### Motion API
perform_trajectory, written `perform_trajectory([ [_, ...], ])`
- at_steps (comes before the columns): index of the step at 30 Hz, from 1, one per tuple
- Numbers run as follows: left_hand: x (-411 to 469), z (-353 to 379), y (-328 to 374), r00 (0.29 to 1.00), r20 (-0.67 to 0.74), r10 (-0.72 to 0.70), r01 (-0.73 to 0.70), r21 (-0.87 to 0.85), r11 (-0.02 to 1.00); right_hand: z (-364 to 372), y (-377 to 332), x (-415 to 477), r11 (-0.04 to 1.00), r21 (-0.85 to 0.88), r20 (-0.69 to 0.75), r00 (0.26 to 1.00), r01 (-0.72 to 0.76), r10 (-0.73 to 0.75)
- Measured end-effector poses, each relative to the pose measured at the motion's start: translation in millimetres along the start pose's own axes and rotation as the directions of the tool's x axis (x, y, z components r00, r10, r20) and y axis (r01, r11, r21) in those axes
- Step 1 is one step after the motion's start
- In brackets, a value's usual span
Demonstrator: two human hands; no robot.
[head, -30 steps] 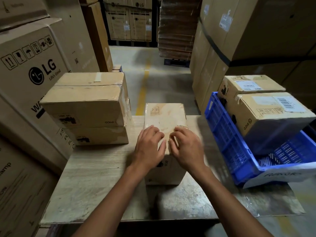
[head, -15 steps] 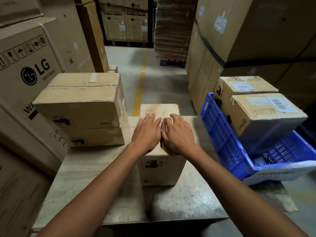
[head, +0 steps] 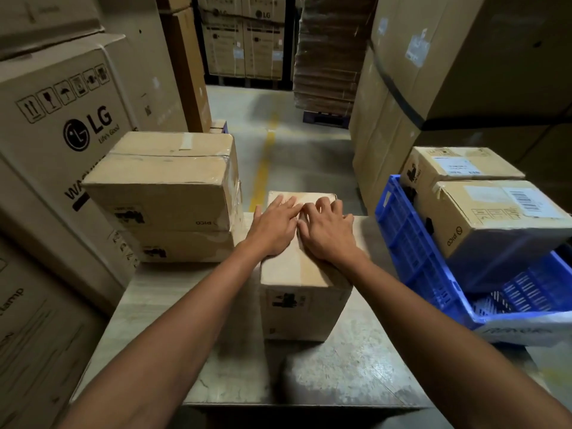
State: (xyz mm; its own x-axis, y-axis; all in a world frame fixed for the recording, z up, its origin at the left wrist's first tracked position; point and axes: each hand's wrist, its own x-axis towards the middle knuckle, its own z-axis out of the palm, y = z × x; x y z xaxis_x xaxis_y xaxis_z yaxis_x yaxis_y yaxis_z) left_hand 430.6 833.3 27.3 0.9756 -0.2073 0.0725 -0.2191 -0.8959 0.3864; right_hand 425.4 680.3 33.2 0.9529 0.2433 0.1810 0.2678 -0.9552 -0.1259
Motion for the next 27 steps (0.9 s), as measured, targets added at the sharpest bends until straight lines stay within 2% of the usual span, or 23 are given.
perform_trajectory([
  [3,3,5,-2,1.0,0.007,0.001,0.0,-0.034,0.999,-1,4,0,1.0,-0.002,0.013,1.0,0.014,-0.014],
  [5,5,5,-2,0.999,-0.052,-0.011,0.006,-0.101,0.995,-4,5,-2,1.0,-0.004,0.013,1.0,0.015,-0.015],
  [6,5,6,-2,0.993,-0.113,-0.043,0.025,-0.155,0.988,-5,4,-5,1.0,0.006,0.013,1.0,0.01,-0.01],
  [8,1,10,-4,0.947,-0.243,-0.207,0.121,-0.327,0.937,-3,0,-14,0.999,0.041,0.045,0.999,-0.015,0.013],
  [10,-5,13,-6,0.856,-0.258,-0.449,0.24,-0.569,0.786,0,-3,-25,0.996,0.072,0.098,0.994,-0.047,0.04],
  [11,-7,15,-5,0.817,-0.196,-0.542,0.284,-0.681,0.675,0,-2,-28,0.994,0.088,0.112,0.992,-0.067,0.057],
  [12,-7,16,-3,0.799,-0.118,-0.59,0.313,-0.756,0.575,-2,0,-31,0.989,0.12,0.117,0.99,-0.09,0.076],
  [14,-7,17,6,0.816,-0.051,-0.576,0.309,-0.804,0.508,-7,9,-33,0.968,0.212,0.107,0.988,-0.132,0.112],
  [18,2,22,36,0.869,-0.065,-0.49,0.235,-0.817,0.527,-18,42,-44,0.934,0.319,0.089,0.986,-0.164,0.142],
  [21,10,35,66,0.921,-0.066,-0.383,0.204,-0.756,0.622,-24,75,-57,0.912,0.371,0.068,0.984,-0.177,0.163],
  [23,13,48,86,0.947,-0.087,-0.311,0.168,-0.689,0.705,-29,97,-67,0.884,0.402,0.055,0.97,-0.238,0.237],
  [25,12,63,105,0.974,-0.074,-0.212,0.124,-0.612,0.781,-34,111,-75,0.796,0.501,0.105,0.937,-0.339,0.333],
  [27,12,84,114,0.994,-0.038,-0.102,0.068,-0.516,0.854,-43,118,-80,0.68,0.618,0.217,0.917,-0.394,0.334],
])
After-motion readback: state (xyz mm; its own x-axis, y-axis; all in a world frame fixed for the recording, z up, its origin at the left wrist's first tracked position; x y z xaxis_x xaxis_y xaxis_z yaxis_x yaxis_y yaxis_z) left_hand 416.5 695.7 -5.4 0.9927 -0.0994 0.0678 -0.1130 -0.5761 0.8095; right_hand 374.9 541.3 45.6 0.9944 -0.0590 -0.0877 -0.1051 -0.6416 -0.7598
